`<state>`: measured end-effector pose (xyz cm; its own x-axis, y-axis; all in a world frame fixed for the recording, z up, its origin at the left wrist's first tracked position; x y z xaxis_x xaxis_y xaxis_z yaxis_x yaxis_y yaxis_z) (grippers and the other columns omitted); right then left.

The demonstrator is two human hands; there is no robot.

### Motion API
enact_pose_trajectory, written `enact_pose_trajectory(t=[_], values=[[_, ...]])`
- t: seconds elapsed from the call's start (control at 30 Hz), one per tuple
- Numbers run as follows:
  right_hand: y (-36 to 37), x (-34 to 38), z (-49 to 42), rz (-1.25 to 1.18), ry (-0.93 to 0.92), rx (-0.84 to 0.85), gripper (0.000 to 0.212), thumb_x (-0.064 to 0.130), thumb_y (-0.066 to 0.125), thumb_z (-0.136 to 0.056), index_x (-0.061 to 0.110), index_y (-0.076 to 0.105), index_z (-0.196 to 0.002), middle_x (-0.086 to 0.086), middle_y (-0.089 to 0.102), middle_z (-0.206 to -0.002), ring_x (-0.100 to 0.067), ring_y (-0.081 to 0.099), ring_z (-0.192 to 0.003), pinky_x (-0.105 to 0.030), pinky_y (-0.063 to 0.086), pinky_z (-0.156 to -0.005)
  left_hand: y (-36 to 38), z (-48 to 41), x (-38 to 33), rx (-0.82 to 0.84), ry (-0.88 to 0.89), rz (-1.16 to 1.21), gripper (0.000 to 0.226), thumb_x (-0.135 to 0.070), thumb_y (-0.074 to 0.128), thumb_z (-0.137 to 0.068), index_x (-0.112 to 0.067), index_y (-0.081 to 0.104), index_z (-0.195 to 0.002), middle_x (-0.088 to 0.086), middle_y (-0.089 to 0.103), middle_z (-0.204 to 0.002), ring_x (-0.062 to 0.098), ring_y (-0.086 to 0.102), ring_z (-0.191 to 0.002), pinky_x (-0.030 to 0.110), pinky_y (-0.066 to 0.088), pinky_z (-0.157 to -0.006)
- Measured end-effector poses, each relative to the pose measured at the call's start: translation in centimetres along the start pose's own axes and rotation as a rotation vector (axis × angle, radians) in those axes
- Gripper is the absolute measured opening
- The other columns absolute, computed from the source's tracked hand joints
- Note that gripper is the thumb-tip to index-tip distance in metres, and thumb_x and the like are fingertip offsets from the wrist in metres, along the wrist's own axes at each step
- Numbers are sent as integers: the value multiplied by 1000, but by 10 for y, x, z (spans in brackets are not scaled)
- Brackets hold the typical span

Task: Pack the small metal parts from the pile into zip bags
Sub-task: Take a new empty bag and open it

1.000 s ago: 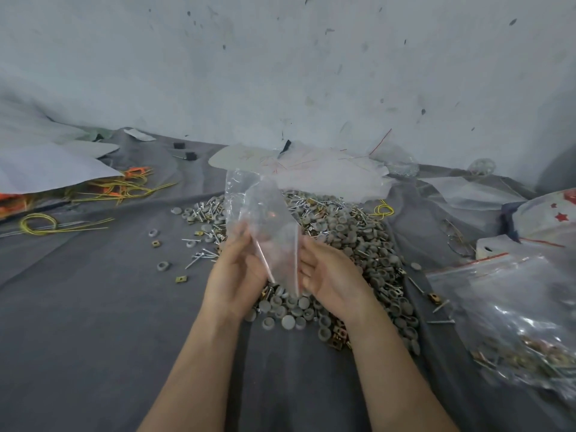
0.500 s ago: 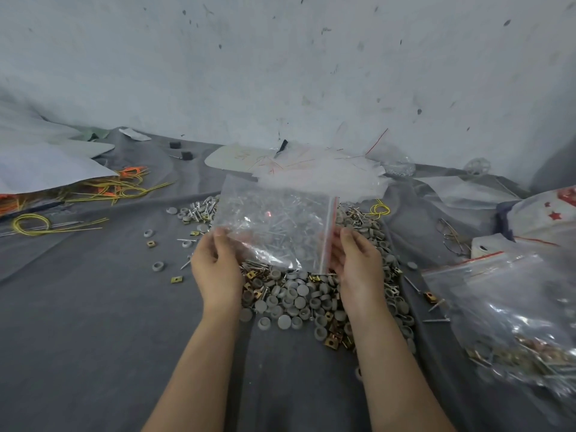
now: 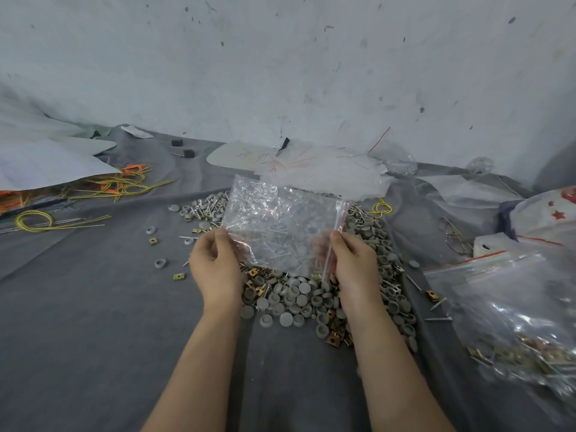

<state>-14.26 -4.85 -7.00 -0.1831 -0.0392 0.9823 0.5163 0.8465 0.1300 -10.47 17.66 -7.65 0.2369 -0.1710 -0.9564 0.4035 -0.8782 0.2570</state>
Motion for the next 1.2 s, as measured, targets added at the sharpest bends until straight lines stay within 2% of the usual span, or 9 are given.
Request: enact_pose_trajectory(t=[0.1, 0.17, 0.23, 0.3, 0.47, 0.63, 0.77, 1.0, 1.2], values=[[-5, 4, 1, 7, -29, -73, 20, 16, 50, -98, 11, 69, -92, -3, 72, -78, -13, 70, -71, -24, 55, -60, -1, 3, -11, -28, 121, -170, 15, -19, 47, -99, -18, 58, -109, -4, 60, -106, 7, 59, -95, 22, 49, -79], [-11, 13, 3, 67, -128, -172, 16, 19, 52, -97, 11, 66, -97, -7, 72, -89, -19, 69, -82, -32, 56, -71, 8, 15, -32, 9, 421, -370, 26, -19, 55, -95, -15, 57, -121, -5, 48, -121, 8, 45, -114, 24, 37, -95], [-3, 24, 10, 94, -251, -165, 12, 20, 53, -96, 16, 64, -98, -6, 70, -94, -13, 66, -81, -27, 51, -70, 29, 33, -39, 173, 598, -415, 24, -18, 62, -91, -11, 62, -114, -1, 54, -115, 11, 51, -107, 26, 41, -92], [20, 26, 16, 88, -289, 24, 20, 27, 51, -97, 16, 68, -96, -4, 70, -91, -8, 65, -75, -20, 49, -64, 49, 48, -35, 375, 613, -399, 19, -18, 64, -90, -12, 65, -108, -2, 61, -102, 9, 58, -91, 27, 48, -83], [48, 10, 23, 19, -100, 335, 52, 61, 32, -84, 30, 69, -102, 3, 70, -111, -4, 64, -105, -23, 49, -93, 56, 49, -25, 454, 569, -448, 13, -16, 62, -91, -14, 65, -103, -7, 62, -94, 1, 58, -86, 16, 45, -77], [50, 10, 24, 59, -127, 320, 41, 47, 40, -93, 18, 64, -110, -3, 68, -112, -9, 63, -107, -32, 47, -100, 52, 43, -23, 413, 492, -449, 17, -7, 52, -95, -8, 69, -95, -19, 54, -67, -12, 53, -66, 3, 35, -59], [42, 17, 25, 169, -259, 205, 15, 16, 64, -89, 15, 55, -102, 6, 66, -96, 13, 62, -85, -4, 45, -73, 51, 40, -18, 419, 425, -437, 16, -10, 54, -95, -11, 70, -95, -15, 60, -70, -6, 55, -63, 5, 36, -58], [34, 24, 29, 322, -416, 34, 11, 14, 70, -85, 18, 60, -82, 16, 62, -75, 10, 61, -71, -3, 43, -67, 57, 50, -23, 482, 565, -473, 13, -6, 58, -92, -9, 67, -84, 0, 62, -80, 15, 57, -74, 18, 40, -66], [34, 24, 28, 325, -403, 35, 10, 17, 67, -88, 17, 57, -89, 12, 63, -81, 4, 63, -75, -4, 44, -70, 60, 53, -21, 519, 545, -443, 21, -2, 58, -90, -10, 52, -72, -1, 51, -71, 9, 47, -65, 15, 36, -60]])
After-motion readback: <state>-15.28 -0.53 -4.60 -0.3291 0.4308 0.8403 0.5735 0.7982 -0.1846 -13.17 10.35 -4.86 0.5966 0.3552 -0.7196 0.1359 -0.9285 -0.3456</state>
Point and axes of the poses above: each hand's wrist, its own z-axis away from the middle knuckle, its own y-axis out of the palm, x = y × z, the point moved 7 cm from there along -z, towards the middle knuckle
